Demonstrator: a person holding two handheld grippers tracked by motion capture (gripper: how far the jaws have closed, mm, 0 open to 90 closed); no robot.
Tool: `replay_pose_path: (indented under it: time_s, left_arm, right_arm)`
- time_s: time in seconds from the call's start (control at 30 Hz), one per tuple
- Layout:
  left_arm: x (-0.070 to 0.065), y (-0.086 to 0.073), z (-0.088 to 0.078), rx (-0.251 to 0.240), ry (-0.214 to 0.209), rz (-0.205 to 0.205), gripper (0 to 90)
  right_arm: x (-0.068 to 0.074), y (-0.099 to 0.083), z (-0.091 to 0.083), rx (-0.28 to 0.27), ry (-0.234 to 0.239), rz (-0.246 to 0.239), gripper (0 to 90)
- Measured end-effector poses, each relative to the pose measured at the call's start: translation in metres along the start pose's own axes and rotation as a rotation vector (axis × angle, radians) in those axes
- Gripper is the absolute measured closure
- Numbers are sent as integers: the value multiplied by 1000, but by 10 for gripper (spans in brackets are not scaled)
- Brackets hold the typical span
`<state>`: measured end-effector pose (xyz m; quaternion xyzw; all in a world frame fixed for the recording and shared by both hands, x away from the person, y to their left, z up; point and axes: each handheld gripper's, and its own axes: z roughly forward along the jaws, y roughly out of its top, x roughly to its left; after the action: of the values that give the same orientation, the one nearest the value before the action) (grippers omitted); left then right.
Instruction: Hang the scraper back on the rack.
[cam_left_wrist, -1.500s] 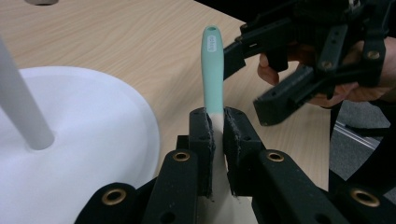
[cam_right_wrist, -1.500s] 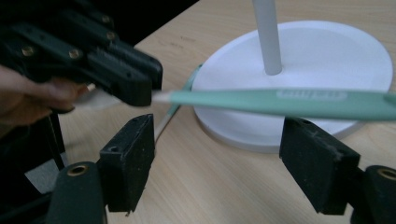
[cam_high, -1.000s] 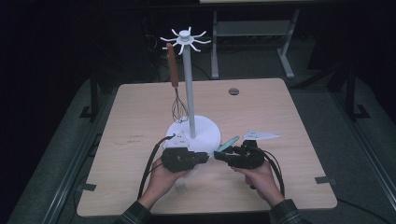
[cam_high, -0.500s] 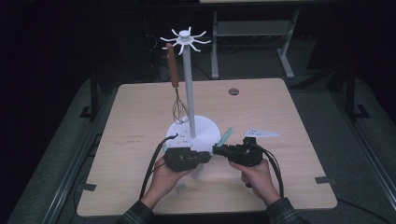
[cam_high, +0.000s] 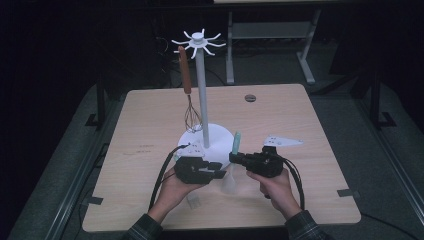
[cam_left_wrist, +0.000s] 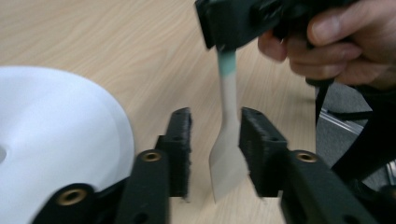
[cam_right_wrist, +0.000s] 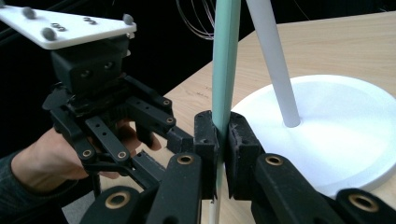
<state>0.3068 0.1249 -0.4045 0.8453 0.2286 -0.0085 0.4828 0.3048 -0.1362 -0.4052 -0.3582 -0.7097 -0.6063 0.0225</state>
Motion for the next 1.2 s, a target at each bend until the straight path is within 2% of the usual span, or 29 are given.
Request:
replay_pose_path:
  time_s: [0.03, 0.1, 0.23, 0.27, 0.3, 0.43, 0.6, 0.7, 0.87, 0.93, 1.03, 1.2]
  left_arm:
    - [1, -1, -1, 7, -5, -3, 556]
    - [4, -3, -4, 14, -5, -18, 537]
    - [7, -6, -9, 28, 8, 7, 417]
    - [8, -7, -10, 38, 19, 16, 417]
    - [9, -8, -11, 40, 23, 25, 368]
    - [11, -14, -17, 52, 60, 27, 299]
    - [15, -24, -30, 57, 90, 30, 288]
    - [18, -34, -40, 60, 106, 14, 277]
    - [19, -42, -50, 64, 128, 5, 250]
    - [20, -46, -54, 56, 137, -1, 231]
    - [23, -55, -64, 46, 160, -17, 187]
    - [25, -62, -71, 48, 175, -23, 143]
  right_arm:
    - [1, 1, -2, -8, -18, -40, 846]
    - [1, 2, -3, -10, -23, -45, 845]
    - [2, 4, -6, 0, -30, -82, 844]
    - [2, 4, -6, 0, -30, -82, 844]
    - [1, 5, -5, 7, -27, -96, 844]
    - [-2, 6, -4, 23, -10, -107, 844]
    - [-1, 9, -3, 30, -15, -127, 845]
    - [0, 12, -1, 38, -30, -144, 845]
    - [2, 16, 0, 38, -29, -153, 845]
    - [4, 19, 1, 39, -31, -172, 845]
    - [6, 25, 3, 49, -19, -188, 845]
    - [8, 32, 5, 45, -3, -200, 845]
